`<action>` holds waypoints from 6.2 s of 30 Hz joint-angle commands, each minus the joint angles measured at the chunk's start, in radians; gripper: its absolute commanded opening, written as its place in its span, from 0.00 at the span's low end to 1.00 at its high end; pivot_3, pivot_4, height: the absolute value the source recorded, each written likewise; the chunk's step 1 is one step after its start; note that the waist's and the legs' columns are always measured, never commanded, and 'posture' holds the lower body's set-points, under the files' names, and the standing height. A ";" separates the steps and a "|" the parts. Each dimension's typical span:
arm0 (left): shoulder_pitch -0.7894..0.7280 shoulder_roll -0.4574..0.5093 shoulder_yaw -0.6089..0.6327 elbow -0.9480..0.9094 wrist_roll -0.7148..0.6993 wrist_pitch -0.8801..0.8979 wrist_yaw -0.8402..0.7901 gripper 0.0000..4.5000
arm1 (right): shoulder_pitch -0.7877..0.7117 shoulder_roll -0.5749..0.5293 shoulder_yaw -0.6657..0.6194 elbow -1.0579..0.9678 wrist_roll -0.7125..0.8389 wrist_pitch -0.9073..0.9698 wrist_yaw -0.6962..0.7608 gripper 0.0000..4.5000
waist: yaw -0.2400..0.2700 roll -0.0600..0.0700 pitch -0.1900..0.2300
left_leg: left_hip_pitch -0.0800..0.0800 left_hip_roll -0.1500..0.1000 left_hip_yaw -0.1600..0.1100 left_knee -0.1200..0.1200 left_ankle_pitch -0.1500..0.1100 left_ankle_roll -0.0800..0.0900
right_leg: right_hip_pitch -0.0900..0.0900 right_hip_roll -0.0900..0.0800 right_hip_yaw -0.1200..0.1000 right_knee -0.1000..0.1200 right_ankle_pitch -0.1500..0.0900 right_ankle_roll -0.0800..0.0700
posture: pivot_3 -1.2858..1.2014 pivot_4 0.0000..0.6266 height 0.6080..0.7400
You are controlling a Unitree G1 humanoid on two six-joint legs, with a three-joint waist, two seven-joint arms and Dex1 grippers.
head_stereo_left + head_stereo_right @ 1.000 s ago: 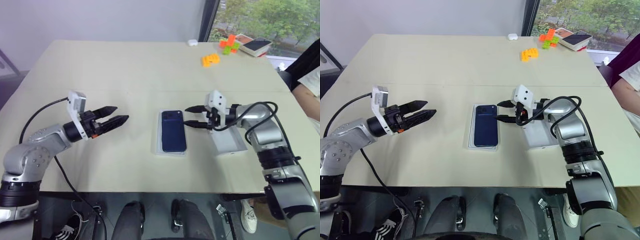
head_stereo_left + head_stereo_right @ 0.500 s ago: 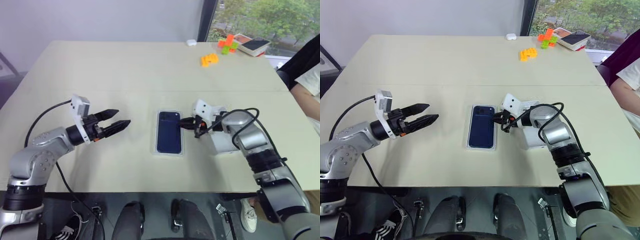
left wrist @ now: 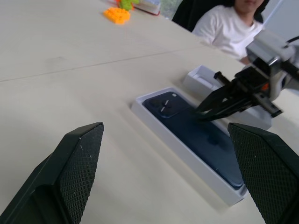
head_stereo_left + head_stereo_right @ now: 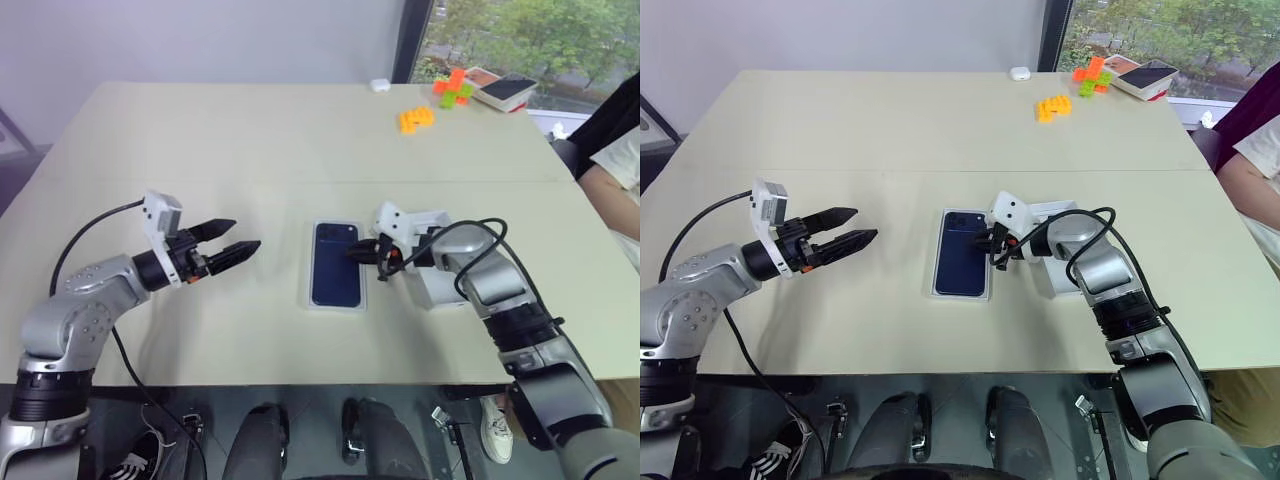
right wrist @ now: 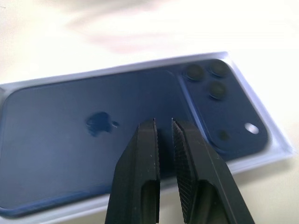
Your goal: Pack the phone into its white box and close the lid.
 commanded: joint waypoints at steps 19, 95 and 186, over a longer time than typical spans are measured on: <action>-0.012 -0.069 0.032 -0.034 0.033 -0.023 0.008 1.00 | -0.149 -0.281 -0.043 -0.306 0.084 0.871 -0.203 0.13 | 0.004 0.000 0.000 | -0.001 -0.001 0.000 0.000 0.000 0.002 | -0.001 -0.002 0.000 0.000 0.000 0.000 | 0.52 0.24 1.00; -0.052 -0.150 0.042 -0.046 -0.006 0.098 0.088 1.00 | -0.158 -0.153 -0.116 -0.252 0.723 1.265 -1.029 0.02 | 0.004 -0.001 -0.001 | -0.003 0.000 0.000 0.000 -0.001 0.003 | -0.002 -0.001 0.000 0.000 0.000 0.000 | 0.52 0.24 1.00; 0.008 -0.230 0.002 -0.016 0.079 -0.005 0.119 0.01 | 0.088 0.525 -0.410 -0.065 1.597 0.644 -1.329 0.00 | -0.019 0.000 -0.002 | -0.013 0.000 -0.001 0.003 0.001 0.004 | -0.015 -0.002 0.003 0.012 0.001 0.000 | 0.52 0.24 1.00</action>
